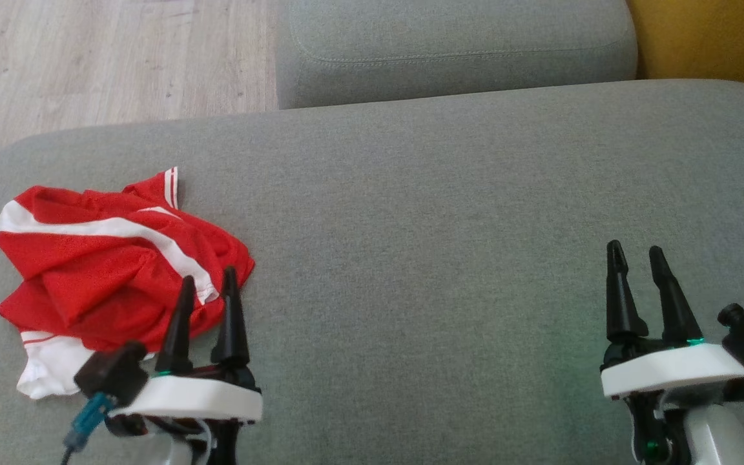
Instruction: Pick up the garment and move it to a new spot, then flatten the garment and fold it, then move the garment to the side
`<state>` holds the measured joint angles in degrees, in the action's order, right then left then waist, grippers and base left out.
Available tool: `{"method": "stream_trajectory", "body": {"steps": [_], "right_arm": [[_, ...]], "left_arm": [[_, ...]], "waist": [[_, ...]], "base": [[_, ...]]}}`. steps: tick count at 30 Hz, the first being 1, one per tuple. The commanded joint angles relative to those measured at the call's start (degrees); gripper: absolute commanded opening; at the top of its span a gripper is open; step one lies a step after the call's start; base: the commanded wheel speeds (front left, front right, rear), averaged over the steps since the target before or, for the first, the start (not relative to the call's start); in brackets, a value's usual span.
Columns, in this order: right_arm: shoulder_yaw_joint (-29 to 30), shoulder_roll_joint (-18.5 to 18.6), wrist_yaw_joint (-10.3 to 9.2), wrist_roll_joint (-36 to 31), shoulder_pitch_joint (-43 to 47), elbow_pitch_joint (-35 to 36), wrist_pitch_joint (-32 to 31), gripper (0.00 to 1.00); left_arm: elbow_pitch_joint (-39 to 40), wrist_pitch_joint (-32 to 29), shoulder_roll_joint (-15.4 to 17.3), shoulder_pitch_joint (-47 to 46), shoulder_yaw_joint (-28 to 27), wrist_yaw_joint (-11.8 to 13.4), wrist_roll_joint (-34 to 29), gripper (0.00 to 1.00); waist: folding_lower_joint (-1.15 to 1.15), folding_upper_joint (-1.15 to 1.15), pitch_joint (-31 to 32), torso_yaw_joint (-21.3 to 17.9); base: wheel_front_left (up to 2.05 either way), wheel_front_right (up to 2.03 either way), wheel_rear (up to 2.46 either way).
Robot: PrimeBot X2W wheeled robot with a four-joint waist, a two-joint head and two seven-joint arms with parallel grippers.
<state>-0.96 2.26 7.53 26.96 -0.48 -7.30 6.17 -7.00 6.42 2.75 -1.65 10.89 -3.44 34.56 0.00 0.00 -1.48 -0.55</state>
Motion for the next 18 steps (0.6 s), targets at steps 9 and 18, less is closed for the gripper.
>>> {"method": "stream_trajectory", "body": {"steps": [9, 18], "right_arm": [[-2.3, 0.5, -0.03, -10.3, -2.5, 2.7, 2.6, 1.0], [-3.5, 0.5, -0.03, -17.4, -2.6, 3.1, 4.0, 1.0]], "left_arm": [[0.0, 2.4, 2.2, -4.7, 3.8, 2.6, -10.4, 1.0], [-0.2, 3.7, 3.6, -5.8, 7.0, 5.0, -16.4, 1.0]], "waist": [[0.0, 0.0, -0.3, 0.2], [0.0, 0.0, -0.6, 0.3]], "base": [[0.0, 0.0, 0.0], [0.0, 0.0, 0.0]]}}
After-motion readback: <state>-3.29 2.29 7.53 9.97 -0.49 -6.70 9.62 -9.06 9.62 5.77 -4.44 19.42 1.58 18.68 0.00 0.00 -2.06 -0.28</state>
